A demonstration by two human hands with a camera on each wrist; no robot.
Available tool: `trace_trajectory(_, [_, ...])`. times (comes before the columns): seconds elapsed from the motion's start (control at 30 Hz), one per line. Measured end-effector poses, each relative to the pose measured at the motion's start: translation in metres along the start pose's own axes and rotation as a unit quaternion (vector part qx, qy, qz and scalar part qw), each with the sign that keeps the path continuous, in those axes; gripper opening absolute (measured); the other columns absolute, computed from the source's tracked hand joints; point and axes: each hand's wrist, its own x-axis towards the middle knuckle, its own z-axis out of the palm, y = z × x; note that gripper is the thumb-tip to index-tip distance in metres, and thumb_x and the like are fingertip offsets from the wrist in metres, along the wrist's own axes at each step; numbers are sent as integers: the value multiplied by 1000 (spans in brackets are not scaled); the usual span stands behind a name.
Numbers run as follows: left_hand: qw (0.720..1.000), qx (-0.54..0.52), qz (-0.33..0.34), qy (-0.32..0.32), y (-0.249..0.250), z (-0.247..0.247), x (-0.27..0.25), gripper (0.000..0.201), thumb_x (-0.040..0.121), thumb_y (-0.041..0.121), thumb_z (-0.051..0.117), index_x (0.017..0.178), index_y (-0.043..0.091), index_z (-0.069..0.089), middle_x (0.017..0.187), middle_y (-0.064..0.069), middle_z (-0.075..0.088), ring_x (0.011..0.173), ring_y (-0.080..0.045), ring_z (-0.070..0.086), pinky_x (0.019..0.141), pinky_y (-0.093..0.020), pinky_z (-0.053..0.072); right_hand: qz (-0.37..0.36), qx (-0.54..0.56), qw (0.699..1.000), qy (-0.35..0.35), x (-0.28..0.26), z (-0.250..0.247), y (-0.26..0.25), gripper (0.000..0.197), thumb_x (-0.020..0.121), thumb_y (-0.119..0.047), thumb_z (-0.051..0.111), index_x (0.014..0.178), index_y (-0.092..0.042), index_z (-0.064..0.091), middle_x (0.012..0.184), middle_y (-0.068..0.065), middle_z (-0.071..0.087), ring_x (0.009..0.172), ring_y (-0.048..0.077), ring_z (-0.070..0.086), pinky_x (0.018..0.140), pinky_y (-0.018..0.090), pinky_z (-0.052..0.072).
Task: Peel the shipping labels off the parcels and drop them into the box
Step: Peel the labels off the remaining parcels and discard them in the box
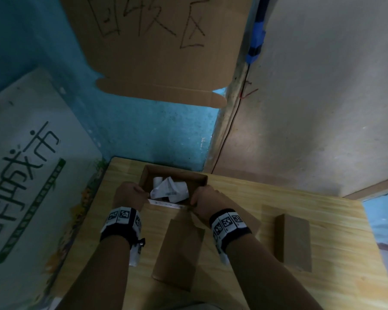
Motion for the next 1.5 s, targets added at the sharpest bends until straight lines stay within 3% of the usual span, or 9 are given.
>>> trace_trajectory(0.13, [1000,-13,16,14,-8,-3,-5,18,80,5,68,96,-4,67,107,-24,65,100,-38,59,78,-34,42,-1,-19,1000,-1,2,0,1,26,104,-14,49,123,-13,67,127,11,64,119,30,59,110,44,46])
trace_trajectory(0.27, [998,-45,14,33,-8,-3,-14,28,84,-5,54,112,-9,55,112,-30,57,102,-43,54,76,-36,38,-5,40,999,22,4,0,3,23,102,-16,53,111,-13,74,116,10,69,103,27,66,91,37,56])
trace_trajectory(0.4, [996,-78,28,25,-13,5,-15,38,92,25,50,124,5,52,119,-24,54,105,-40,54,89,-45,47,-27,83,995,50,-4,-2,2,26,103,-12,48,104,-4,72,109,16,70,87,22,60,72,29,42])
trace_trajectory(0.47, [993,-110,38,27,-15,12,-13,39,94,39,39,111,9,56,106,-16,60,95,-33,60,77,-40,50,-33,99,993,54,-11,-4,2,27,103,-9,45,105,0,70,108,18,69,83,21,54,70,28,38])
trace_trajectory(0.6, [981,-189,52,7,3,4,-30,22,100,25,43,113,14,57,104,0,59,89,-19,57,76,-28,39,-53,124,987,83,-21,-4,5,20,103,-8,44,111,-5,62,115,16,66,86,22,52,72,25,34])
trace_trajectory(0.8, [977,-205,55,9,-1,8,-38,21,99,25,47,116,17,56,107,-3,61,90,-22,56,76,-30,40,-55,130,987,74,-21,2,7,30,101,-3,46,123,-10,65,130,13,61,119,30,59,86,25,41])
trace_trajectory(1.07, [989,-142,-29,-9,-12,12,-50,37,99,26,42,133,13,50,132,-16,55,115,-36,54,93,-37,41,-47,88,994,42,-13,18,7,31,100,-4,49,119,-14,72,126,12,68,114,27,63,100,32,49])
trace_trajectory(1.3, [983,-152,-91,-48,-15,9,-71,55,100,27,41,151,14,22,152,-13,34,135,-34,37,109,-40,30,-67,57,995,35,-19,26,11,28,101,-11,50,117,-14,72,122,11,69,109,29,65,92,33,51])
trace_trajectory(1.5, [977,-113,-116,-137,-16,17,-74,43,101,30,37,126,0,54,135,-22,51,111,-32,53,101,-40,40,-107,67,990,69,-37,27,14,37,101,-12,50,136,-15,62,126,13,67,114,28,64,102,38,51])
